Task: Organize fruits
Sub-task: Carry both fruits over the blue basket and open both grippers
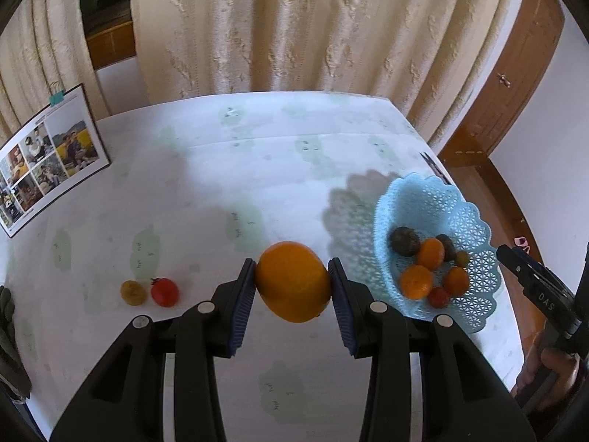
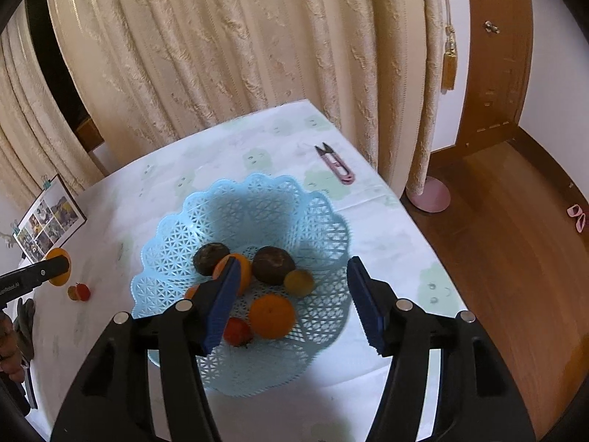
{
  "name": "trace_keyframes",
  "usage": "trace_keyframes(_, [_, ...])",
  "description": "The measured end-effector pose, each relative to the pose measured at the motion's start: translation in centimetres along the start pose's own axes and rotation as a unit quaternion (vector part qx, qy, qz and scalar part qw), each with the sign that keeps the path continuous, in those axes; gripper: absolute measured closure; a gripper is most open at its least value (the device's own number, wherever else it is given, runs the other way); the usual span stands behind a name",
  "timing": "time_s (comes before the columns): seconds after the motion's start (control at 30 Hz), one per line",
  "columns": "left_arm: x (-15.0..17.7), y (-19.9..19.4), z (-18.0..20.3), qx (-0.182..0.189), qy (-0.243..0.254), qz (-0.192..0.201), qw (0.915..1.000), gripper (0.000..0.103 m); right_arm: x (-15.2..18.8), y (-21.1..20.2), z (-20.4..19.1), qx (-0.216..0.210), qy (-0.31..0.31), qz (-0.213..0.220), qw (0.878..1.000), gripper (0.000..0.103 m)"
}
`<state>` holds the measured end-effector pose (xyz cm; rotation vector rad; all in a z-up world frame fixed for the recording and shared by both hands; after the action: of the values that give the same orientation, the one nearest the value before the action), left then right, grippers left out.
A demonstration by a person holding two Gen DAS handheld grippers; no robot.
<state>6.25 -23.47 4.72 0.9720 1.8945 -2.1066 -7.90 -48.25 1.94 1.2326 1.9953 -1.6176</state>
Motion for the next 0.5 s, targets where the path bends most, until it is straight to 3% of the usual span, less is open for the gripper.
trace_keyframes(0.5, [0.1,-0.2,6.6,0.033,0.051,0.001,0.9981,0.062,0.7,-2.2,1.7,0.010,0.000,0.016,1.000,0.042])
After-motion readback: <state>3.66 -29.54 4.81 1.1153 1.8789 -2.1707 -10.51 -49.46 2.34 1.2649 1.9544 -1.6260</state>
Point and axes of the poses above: each gripper's, at about its wrist camera, not at the fingertips, and y roughly the way its jaws point, z to its right, x to its underside, the point moved 8 cm from there along y, roughly the way its jaws point, and after that the axes turned 10 degrees about -x, right-handed, at the moved point
